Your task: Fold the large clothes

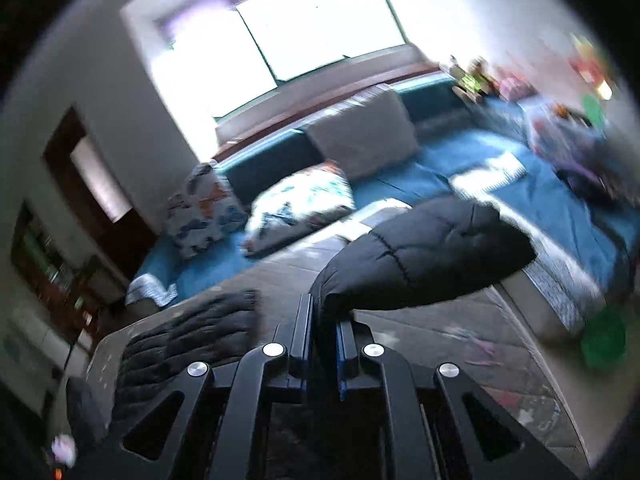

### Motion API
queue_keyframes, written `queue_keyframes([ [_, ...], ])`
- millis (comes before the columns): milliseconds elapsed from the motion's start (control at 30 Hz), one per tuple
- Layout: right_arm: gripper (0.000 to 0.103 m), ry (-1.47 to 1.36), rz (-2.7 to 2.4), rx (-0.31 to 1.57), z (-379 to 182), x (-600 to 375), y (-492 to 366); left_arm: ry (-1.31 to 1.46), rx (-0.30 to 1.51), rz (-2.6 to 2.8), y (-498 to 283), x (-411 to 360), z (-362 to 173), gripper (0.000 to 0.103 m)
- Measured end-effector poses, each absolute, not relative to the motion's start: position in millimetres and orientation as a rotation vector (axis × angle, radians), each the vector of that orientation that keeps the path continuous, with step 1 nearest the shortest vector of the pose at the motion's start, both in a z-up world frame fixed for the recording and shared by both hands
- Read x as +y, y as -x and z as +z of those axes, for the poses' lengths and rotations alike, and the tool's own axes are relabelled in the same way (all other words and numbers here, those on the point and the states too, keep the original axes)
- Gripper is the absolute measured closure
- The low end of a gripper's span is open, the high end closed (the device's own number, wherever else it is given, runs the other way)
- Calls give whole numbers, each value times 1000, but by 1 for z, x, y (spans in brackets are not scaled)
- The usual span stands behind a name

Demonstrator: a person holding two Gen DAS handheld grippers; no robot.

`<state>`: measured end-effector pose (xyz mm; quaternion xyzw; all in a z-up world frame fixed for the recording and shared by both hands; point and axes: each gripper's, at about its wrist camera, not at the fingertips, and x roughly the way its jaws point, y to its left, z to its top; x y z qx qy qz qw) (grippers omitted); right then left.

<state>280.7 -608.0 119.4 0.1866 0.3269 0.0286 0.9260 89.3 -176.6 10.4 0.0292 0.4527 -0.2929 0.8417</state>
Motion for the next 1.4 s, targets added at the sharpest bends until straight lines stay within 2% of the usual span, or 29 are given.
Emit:
queue_keyframes([
  [167,92,-278,205,608,160,-531,-252,23,894,-511,-73,-122,31,22],
  [433,92,-118,462,618,171,-403,-200,132,856,-380,-43,-38,30,22],
  [633,92,3,655,750,122,-302,-164,223,871,-331,-19,4,9,22],
  [800,91,152,729,983,34,-240,-143,267,894,-310,-5,18,-5,22],
  [900,89,215,744,1105,-5,-227,-136,279,891,-308,-1,20,-7,22],
  [1000,87,274,740,1108,-10,-225,-128,291,888,-303,0,21,-6,22],
  [1067,87,314,745,1087,-4,-224,-120,296,884,-295,0,22,-3,22],
  [1133,74,322,778,1064,8,-222,-108,296,868,-287,0,24,5,22],
  [1167,72,306,802,1054,16,-226,-102,294,861,-281,-2,25,9,22],
  [1400,70,225,656,896,62,-289,-121,277,747,-217,-7,33,55,22],
])
